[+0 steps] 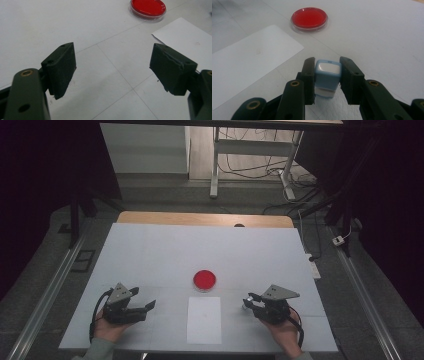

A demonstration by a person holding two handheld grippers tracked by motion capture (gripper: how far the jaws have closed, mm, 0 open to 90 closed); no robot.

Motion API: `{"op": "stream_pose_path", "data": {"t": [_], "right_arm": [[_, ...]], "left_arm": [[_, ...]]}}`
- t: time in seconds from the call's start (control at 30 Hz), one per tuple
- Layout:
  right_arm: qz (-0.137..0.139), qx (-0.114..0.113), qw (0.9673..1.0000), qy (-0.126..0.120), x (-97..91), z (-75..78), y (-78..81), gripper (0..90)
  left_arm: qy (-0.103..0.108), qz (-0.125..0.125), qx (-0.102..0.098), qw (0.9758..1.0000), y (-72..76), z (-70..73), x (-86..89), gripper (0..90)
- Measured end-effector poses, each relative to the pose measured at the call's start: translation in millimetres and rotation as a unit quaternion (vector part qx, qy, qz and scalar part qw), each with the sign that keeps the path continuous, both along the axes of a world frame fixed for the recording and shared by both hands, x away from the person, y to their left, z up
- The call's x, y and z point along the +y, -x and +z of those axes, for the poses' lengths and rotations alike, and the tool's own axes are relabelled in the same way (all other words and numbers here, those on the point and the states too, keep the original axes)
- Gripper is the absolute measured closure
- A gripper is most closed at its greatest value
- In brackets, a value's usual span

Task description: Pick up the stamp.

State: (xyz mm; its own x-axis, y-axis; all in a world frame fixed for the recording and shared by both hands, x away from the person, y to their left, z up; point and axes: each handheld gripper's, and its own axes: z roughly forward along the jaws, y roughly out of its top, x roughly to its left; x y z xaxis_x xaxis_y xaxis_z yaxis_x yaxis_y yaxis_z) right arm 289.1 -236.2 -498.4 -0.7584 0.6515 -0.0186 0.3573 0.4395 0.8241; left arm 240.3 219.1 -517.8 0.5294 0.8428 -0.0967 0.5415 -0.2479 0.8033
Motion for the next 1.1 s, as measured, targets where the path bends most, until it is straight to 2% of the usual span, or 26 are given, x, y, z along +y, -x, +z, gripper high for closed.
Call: {"op": "stream_pose_path", "data": {"t": [0.43, 0.83, 1.1], "right_arm": [[-0.012, -0.01, 0.9996, -0.023, -4.3, 5.5, -1.1, 66.2], [-0.02, -0.016, 0.9979, -0.059, -7.4, 13.0, -9.0, 66.2], [-0.019, -0.029, 0.9972, -0.066, -1.7, 21.1, -10.8, 66.2]], "left_arm": [[-0.003, 0.001, 0.001, 1.0, -0.5, -0.7, 0.1, 21.3], [0.0, 0.007, -0.001, 1.0, -2.2, -2.4, 0.4, 21.4], [0.002, 0.003, 0.001, 1.0, -4.2, -4.3, -0.1, 21.5]]}}
